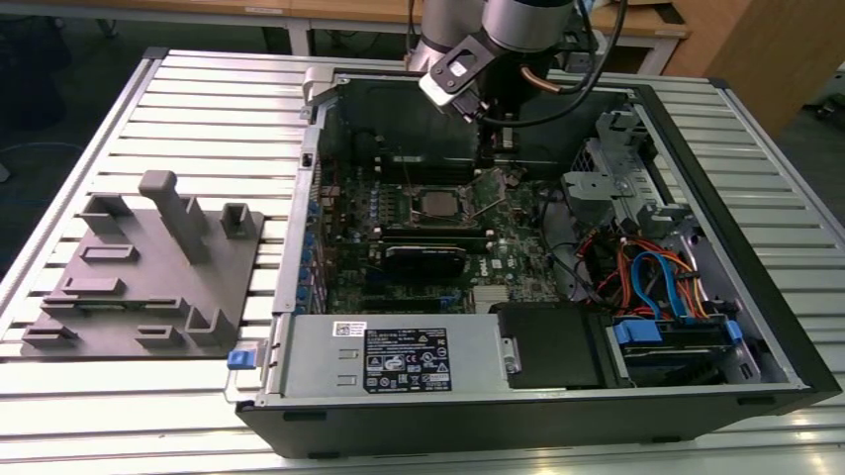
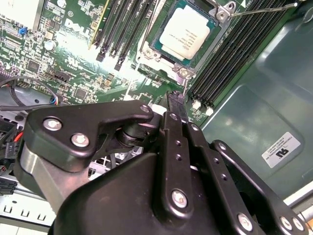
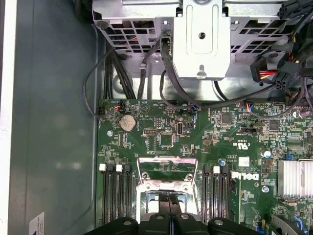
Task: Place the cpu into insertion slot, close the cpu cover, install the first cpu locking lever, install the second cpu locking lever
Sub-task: 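Close the cpu cover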
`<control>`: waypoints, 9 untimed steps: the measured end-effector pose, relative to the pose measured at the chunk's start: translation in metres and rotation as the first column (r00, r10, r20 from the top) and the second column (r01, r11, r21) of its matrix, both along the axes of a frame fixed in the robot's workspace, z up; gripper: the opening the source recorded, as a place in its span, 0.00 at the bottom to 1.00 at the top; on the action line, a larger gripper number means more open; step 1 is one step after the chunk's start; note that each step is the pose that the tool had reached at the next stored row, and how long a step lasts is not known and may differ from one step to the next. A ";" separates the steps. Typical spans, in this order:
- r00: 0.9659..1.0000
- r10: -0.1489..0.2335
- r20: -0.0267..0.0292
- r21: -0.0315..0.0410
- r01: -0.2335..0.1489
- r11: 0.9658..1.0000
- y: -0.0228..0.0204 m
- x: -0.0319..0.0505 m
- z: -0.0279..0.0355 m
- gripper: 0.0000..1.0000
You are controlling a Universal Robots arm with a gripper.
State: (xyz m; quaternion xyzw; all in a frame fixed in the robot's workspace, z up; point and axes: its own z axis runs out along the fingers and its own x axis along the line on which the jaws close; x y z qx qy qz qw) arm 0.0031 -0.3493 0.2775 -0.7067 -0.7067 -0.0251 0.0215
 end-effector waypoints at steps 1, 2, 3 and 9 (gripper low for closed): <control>1.000 0.000 0.000 0.000 0.000 1.000 0.0000 0.0000 -0.0001 0.11; 1.000 0.000 0.000 0.000 0.000 1.000 0.0000 0.0000 -0.0002 0.11; 1.000 0.000 0.000 0.000 0.000 1.000 0.0000 0.0002 -0.0002 0.11; 1.000 0.000 0.000 -0.001 0.000 1.000 0.0000 0.0016 -0.0003 0.11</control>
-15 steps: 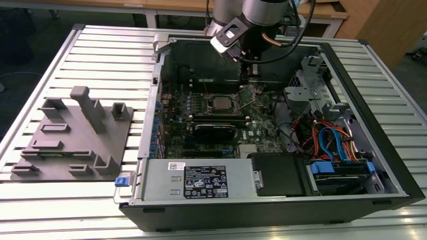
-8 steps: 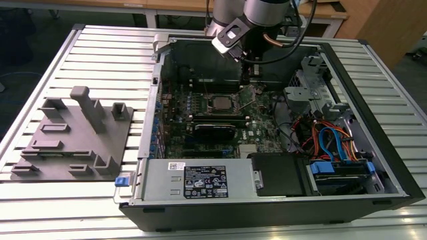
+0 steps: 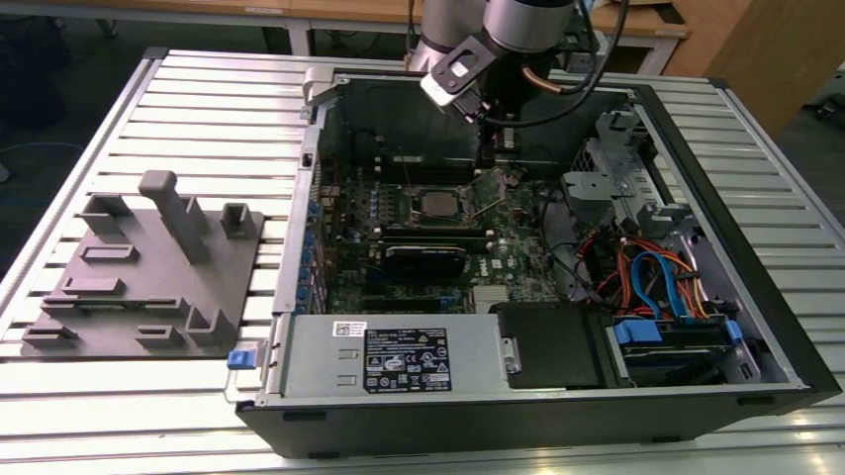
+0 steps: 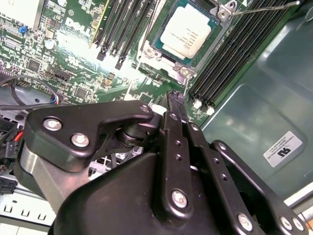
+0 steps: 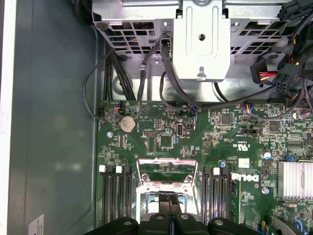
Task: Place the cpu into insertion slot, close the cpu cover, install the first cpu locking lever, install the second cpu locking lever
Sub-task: 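Close the cpu cover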
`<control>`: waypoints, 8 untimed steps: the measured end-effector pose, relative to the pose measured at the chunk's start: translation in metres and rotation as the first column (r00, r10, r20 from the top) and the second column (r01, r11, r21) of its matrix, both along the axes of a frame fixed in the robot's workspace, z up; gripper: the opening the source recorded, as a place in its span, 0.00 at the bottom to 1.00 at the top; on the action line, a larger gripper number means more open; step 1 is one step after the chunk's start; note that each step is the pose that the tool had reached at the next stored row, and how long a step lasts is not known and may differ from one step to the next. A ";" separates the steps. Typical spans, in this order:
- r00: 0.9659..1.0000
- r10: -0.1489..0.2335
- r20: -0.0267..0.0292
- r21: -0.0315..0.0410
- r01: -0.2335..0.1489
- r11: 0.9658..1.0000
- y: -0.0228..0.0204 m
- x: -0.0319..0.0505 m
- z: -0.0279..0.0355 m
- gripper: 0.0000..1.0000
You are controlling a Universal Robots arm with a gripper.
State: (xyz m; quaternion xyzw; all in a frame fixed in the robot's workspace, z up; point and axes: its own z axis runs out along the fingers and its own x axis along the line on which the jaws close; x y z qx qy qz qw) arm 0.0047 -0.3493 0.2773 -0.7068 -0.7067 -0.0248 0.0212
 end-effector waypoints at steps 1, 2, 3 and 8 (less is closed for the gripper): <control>1.000 0.000 0.000 0.000 0.000 1.000 0.0000 0.0003 0.0000 0.11; 1.000 0.000 0.000 0.000 0.000 1.000 0.0000 0.0006 0.0000 0.11; 1.000 0.000 0.000 0.000 0.000 1.000 0.0000 0.0009 0.0000 0.11; 1.000 0.000 0.000 0.000 0.000 1.000 0.0000 0.0025 -0.0001 0.11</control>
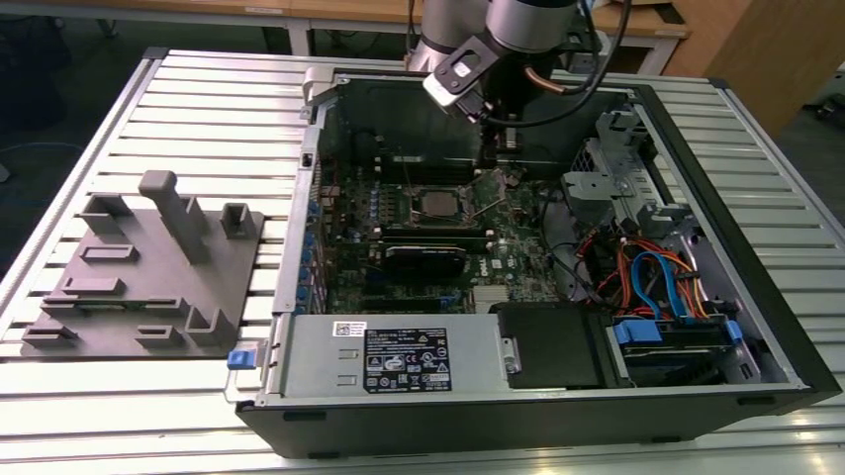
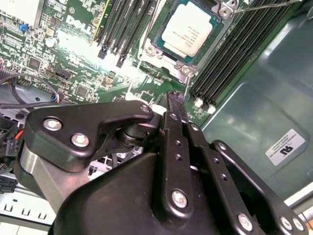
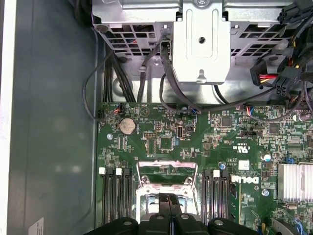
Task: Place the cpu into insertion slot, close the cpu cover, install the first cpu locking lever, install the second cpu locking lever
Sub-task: 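Close the cpu cover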
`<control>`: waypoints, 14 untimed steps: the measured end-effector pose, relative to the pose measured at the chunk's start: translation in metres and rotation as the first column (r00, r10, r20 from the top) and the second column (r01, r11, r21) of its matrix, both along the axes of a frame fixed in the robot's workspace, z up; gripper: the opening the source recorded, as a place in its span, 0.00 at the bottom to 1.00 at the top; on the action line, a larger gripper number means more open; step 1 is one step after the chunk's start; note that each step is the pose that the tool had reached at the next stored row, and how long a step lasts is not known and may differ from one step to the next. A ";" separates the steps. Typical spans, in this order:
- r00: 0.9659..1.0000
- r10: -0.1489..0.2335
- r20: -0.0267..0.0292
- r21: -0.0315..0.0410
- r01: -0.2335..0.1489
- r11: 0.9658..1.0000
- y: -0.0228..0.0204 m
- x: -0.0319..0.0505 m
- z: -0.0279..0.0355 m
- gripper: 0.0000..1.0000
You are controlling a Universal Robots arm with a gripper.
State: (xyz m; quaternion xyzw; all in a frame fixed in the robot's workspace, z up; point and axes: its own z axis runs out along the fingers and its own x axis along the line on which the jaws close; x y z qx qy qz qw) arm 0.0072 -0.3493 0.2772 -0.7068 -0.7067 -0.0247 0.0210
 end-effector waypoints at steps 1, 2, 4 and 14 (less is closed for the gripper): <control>1.000 0.000 0.000 0.000 0.000 1.000 0.0000 0.0003 0.0000 0.11; 1.000 0.000 0.000 0.000 0.000 1.000 0.0000 0.0008 0.0000 0.11; 1.000 0.000 0.000 0.000 0.000 1.000 0.0000 0.0017 -0.0001 0.11; 1.000 0.000 -0.004 0.000 0.000 1.000 0.0000 0.0153 -0.0030 0.11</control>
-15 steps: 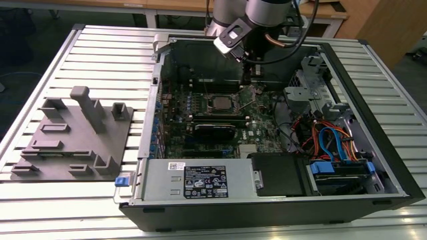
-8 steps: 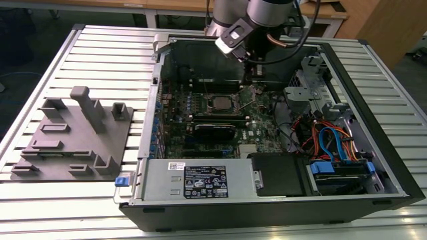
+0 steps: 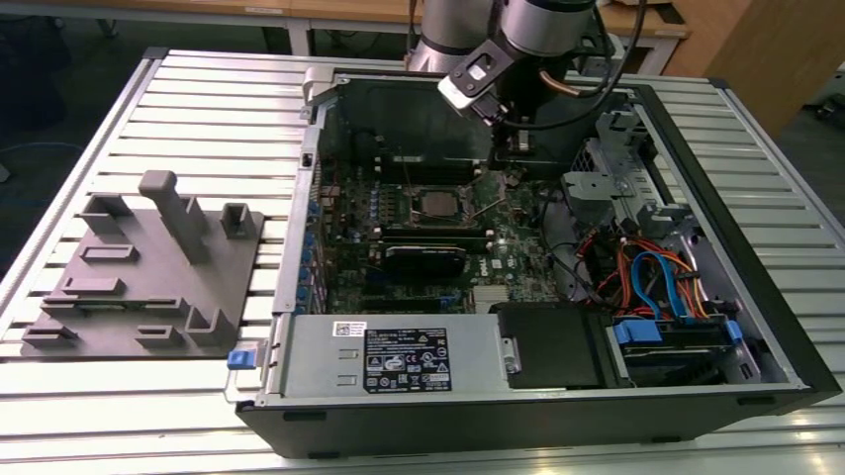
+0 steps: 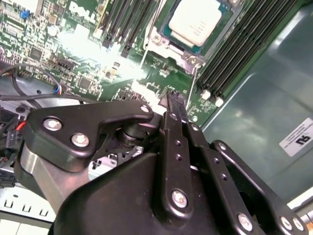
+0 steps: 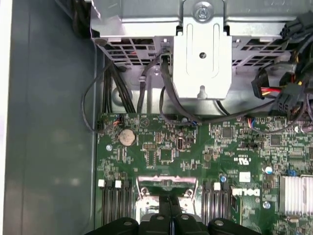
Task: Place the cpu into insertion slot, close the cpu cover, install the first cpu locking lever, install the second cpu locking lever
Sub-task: 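Close the cpu cover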
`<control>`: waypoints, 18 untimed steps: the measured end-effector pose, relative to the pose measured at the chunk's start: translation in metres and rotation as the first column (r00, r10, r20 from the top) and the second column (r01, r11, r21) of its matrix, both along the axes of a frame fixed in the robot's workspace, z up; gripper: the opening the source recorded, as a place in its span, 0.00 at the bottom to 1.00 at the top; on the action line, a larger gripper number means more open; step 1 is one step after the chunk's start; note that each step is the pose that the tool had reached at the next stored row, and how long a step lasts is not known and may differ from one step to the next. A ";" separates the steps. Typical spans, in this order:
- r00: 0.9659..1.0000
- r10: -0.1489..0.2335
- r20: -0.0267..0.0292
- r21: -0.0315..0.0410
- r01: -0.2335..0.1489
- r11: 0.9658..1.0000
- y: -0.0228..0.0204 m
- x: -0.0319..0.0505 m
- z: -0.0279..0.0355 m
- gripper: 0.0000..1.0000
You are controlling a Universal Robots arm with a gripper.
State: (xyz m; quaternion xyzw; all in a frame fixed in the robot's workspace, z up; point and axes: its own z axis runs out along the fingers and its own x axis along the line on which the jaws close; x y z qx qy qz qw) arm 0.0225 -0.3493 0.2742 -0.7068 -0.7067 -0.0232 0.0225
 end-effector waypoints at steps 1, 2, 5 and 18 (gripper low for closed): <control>1.000 0.000 0.000 0.000 0.000 1.000 0.0000 0.0010 -0.0006 0.11; 1.000 0.000 0.000 0.000 0.000 1.000 0.0000 0.0020 -0.0011 0.11; 1.000 0.000 0.000 0.000 0.000 1.000 0.0000 0.0061 -0.0024 0.11; 1.000 0.000 -0.007 -0.001 0.000 1.000 0.0031 0.0287 -0.0118 0.11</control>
